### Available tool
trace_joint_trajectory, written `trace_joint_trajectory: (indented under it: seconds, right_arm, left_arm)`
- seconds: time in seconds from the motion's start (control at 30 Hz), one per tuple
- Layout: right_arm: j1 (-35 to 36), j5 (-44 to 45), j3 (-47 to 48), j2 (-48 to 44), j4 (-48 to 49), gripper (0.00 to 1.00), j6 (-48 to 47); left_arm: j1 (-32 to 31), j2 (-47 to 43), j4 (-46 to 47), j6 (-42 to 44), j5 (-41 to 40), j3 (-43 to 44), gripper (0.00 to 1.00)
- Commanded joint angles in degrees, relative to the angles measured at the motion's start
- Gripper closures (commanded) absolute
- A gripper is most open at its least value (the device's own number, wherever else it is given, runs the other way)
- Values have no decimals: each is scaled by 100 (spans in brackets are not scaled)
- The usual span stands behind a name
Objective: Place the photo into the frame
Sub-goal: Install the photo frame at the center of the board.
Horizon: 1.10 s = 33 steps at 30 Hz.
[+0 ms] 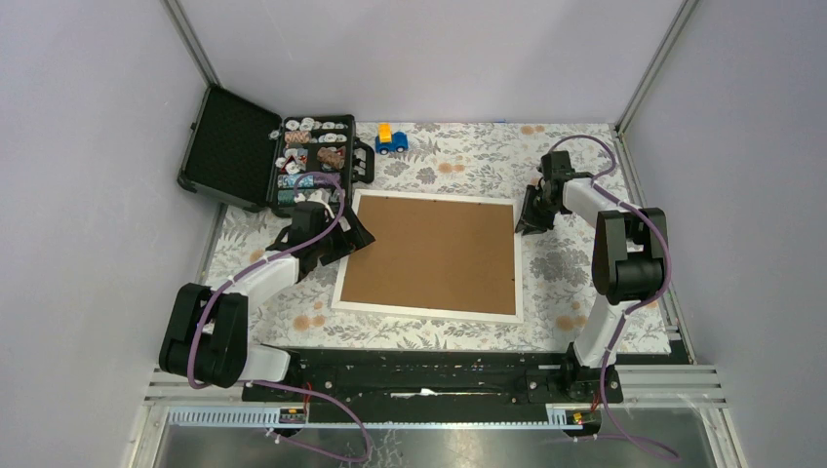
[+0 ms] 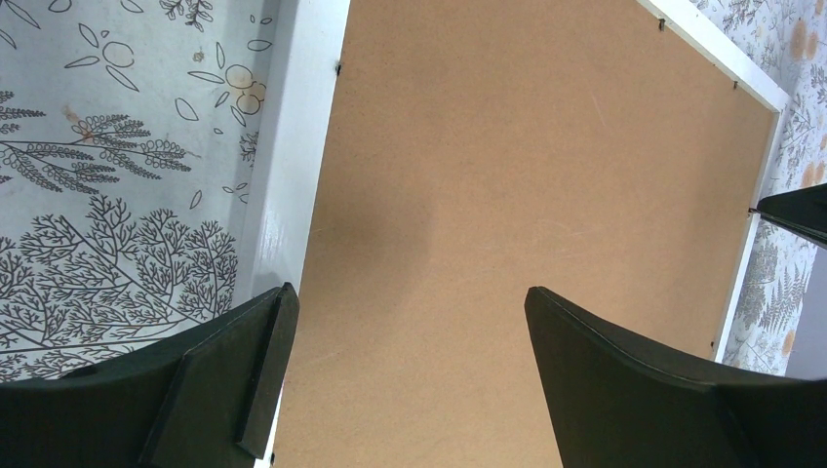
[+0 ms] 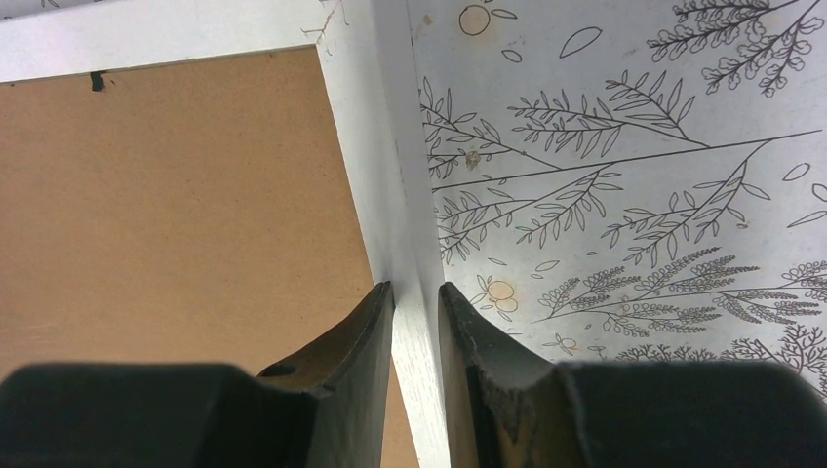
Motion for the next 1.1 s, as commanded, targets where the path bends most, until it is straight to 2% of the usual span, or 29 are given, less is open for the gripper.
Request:
trace_joint_trajectory:
  seconds: [0.0, 0.43, 1.07]
  right_arm:
    - [71, 419, -245, -43, -385, 70, -141]
    - [111, 552, -336, -195, -449, 69, -159]
    - [310, 119, -130, 462, -124, 70, -228]
  left_arm:
    - [-22, 190, -538, 75, -12, -53, 5]
    - [-19, 204, -520, 64, -13, -69, 5]
    - [-22, 247, -496, 60, 22, -40, 5]
